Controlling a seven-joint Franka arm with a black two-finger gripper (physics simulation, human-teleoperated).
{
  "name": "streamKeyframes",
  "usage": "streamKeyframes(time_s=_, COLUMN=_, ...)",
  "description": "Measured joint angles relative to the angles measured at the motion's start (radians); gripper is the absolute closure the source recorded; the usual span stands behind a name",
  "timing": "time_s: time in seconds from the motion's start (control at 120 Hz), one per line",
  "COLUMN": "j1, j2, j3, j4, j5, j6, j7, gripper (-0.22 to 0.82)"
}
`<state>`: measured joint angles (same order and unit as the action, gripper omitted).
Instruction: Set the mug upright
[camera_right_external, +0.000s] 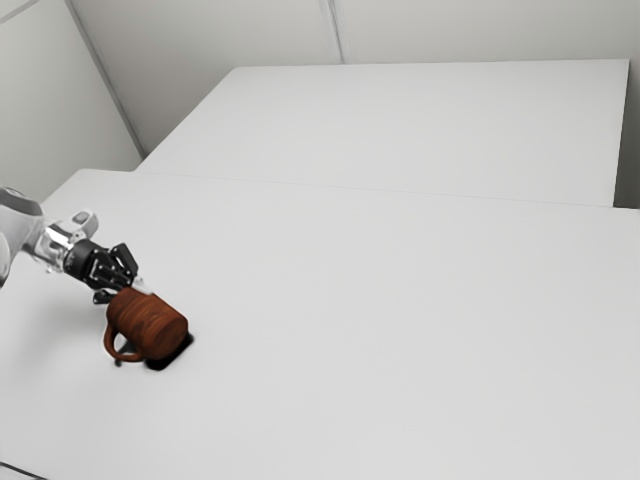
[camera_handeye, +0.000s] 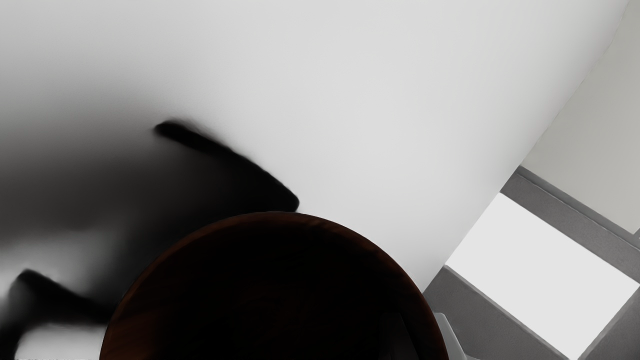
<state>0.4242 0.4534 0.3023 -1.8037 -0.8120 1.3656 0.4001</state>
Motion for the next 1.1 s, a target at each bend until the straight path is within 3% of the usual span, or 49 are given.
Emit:
streamKeyframes(time_s=0.167, j1=-0.136, j2=-0.130, j3=-0.014, j4=0.005, j5=0.159, j6=0.079, j7=-0.019, gripper=0.77)
streamKeyframes(time_s=0.383, j1=-0.255, j2=-0.240, j3=-0.150, j4=-0.031, j5=0.449, j6=0.339, j7=-0.069, gripper=0.78)
streamKeyframes(time_s=0.742, j1=-0.307, j2=-0.288, j3=-0.255, j4=-0.133, j5=0.583, j6=0.708, j7=-0.270, gripper=0.78)
streamKeyframes(time_s=1.1, j1=-0.328, j2=-0.279, j3=-0.298, j4=-0.167, j5=0.588, j6=0.857, j7=-0.478, gripper=0.78)
